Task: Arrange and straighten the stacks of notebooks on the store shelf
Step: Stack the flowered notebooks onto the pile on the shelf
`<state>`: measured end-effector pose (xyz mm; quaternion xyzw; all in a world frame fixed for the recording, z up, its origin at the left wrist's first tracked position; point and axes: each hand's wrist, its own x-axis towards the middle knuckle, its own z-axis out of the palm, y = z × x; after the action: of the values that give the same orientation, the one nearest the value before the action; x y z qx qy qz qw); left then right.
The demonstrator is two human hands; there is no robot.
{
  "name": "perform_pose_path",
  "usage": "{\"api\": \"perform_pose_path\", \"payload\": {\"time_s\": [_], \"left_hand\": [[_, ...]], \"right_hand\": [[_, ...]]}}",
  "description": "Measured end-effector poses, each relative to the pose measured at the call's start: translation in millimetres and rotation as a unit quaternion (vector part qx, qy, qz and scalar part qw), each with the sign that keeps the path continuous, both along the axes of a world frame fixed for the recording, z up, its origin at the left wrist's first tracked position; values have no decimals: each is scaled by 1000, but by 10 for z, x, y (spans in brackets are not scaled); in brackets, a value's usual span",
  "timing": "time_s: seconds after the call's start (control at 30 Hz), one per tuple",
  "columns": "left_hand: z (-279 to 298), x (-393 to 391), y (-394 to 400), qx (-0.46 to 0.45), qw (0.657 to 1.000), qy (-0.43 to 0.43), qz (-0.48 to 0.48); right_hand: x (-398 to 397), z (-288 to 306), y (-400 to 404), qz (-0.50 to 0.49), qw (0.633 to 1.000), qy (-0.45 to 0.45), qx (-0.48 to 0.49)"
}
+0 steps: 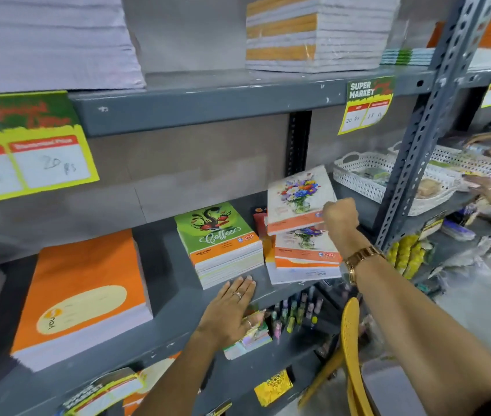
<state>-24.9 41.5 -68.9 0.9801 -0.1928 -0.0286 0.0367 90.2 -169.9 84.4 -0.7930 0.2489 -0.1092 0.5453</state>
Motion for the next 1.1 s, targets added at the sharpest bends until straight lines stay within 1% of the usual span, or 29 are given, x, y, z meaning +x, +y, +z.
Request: {"api": "perform_pose_path", "payload": {"time_s": [0.03, 0.13, 0.23, 0.27, 0.33, 0.43, 0.5, 0.6, 0.73, 0.8, 0.87, 0.97, 1.03, 1.1], "left_hand": [[3, -47, 57, -1, 1000, 0, 3], [5, -165, 179, -7, 1000, 3, 12], [4, -269, 286, -11, 1000, -2, 25], [5, -294, 323, -14, 999, -3, 31], [3, -332, 368, -21, 999, -2, 37], [5, -368, 407, -30, 999, 0, 45], [6, -372, 406, -30, 999, 3, 46], [0, -366, 398, -26, 999, 4, 47], [-2, -354, 370, -17, 998, 8, 56], [6, -333, 329, -9, 998, 9, 65], [16, -301, 262, -6, 997, 9, 74], [27, -235, 120, -5, 997, 9, 71], [29, -186, 23, -4, 998, 8, 59], [29, -143, -43, -10, 999, 8, 51]], "right_hand": [[-14, 23, 70, 36, 999, 4, 34], [-6, -25, 333, 104, 988, 13, 116], [-64, -117, 714, 138, 974, 44, 174], [-71, -149, 840, 161, 969, 52, 179], [-106, -241, 1022, 188, 969, 65, 144], [-126, -351, 1149, 200, 974, 79, 75], [-146, -372, 1177, 204, 976, 75, 6], [-135, -373, 1187, 220, 968, 62, -105], [-95, -340, 1174, 244, 957, 67, -143], [-80, -308, 1131, 251, 948, 68, -182], [-79, -276, 1060, 230, 945, 47, -228], [-78, -265, 857, 169, 949, 17, -264], [-75, -300, 642, 142, 949, 26, -279], [-74, -384, 396, 137, 944, 55, -294]]}}
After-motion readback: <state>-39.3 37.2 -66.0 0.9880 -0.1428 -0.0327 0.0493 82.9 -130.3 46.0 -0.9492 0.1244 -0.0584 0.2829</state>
